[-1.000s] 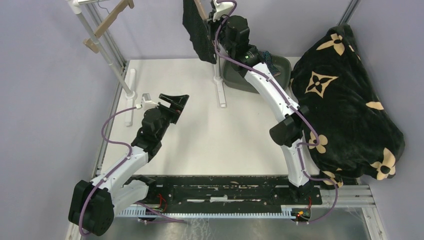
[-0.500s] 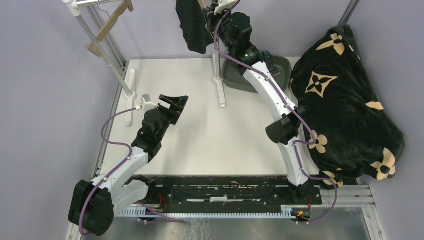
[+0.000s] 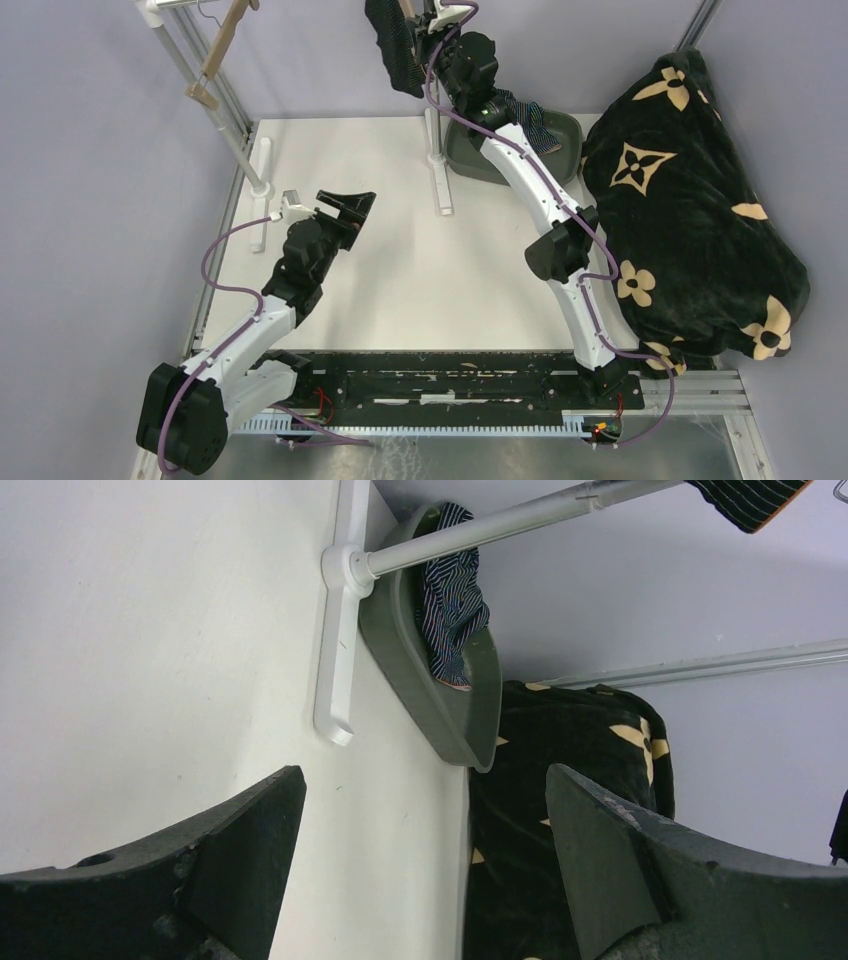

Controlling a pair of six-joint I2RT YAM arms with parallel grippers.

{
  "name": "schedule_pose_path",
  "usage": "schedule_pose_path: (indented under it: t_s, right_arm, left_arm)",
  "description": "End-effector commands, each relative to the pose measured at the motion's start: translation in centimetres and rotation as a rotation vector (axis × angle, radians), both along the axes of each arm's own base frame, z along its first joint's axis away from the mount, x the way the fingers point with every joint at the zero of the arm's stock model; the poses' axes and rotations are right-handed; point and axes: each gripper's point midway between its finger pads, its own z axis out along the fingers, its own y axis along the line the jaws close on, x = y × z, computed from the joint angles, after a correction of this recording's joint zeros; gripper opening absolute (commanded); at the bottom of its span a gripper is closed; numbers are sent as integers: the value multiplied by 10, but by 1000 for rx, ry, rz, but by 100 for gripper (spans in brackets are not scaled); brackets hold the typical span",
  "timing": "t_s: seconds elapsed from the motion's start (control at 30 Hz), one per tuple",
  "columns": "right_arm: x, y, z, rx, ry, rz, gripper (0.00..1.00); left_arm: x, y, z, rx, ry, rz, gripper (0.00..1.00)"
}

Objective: Clip the underwear to the hanger
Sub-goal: Place the hanger at the clothesline.

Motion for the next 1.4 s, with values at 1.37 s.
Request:
schedule_pose_path:
  t_s: [1.37]
  right_arm:
    - [-2, -13, 55, 174, -261, -4, 1]
  left_arm:
    - [2, 10, 10, 28, -51, 30, 95]
